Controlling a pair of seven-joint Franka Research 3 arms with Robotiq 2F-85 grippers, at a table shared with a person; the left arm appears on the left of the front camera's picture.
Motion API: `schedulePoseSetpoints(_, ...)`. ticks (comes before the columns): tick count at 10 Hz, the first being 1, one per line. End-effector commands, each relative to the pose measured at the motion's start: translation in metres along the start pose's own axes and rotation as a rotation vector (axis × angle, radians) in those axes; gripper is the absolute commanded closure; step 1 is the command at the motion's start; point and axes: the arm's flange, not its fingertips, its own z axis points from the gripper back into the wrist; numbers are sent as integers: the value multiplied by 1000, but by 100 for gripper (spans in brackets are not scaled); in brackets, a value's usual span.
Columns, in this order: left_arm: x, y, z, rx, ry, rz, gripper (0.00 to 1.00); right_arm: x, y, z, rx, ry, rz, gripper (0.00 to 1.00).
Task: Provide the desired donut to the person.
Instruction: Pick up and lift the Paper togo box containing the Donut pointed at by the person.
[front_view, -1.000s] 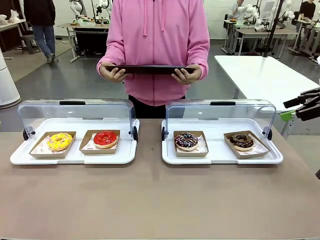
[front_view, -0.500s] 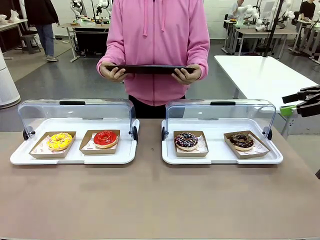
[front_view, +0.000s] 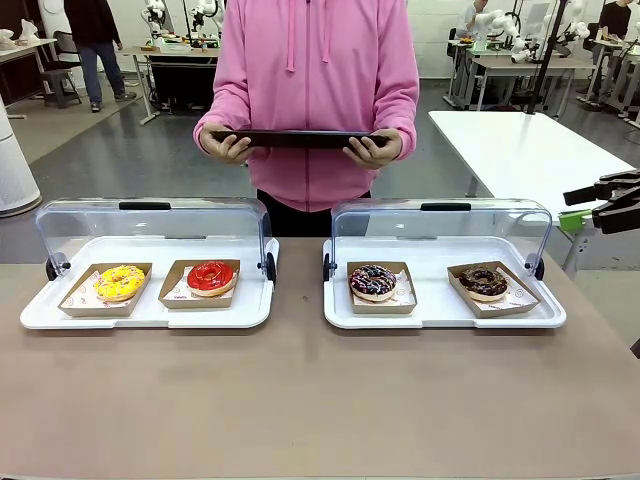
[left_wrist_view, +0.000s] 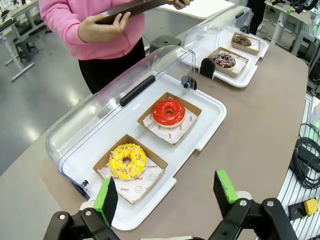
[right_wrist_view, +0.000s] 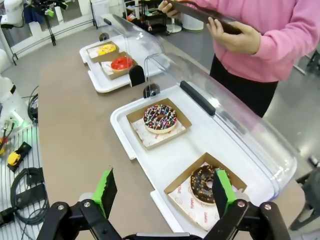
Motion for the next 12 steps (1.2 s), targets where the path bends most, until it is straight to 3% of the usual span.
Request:
schedulePoseSetpoints(1, -29, -35, -13, 29, -27, -33, 0, 1, -3, -3, 0, -10, 27, 0)
schedulePoseSetpoints(4, -28, -35, -17, 33, -33, -44, 0, 2, -2, -6, -22, -11, 44, 0)
schedulePoseSetpoints(5, -24, -37, -33, -40, 14, -51, 0, 3, 7, -19, 39, 105, 115, 0)
schedulePoseSetpoints(6, 1, 2, 2, 16, -4, -17, 0, 3, 2, -2, -7, 18, 18, 0)
schedulePoseSetpoints(12, 1, 2, 2, 16, -4, -17, 0, 3, 2, -2, -7, 18, 18, 0)
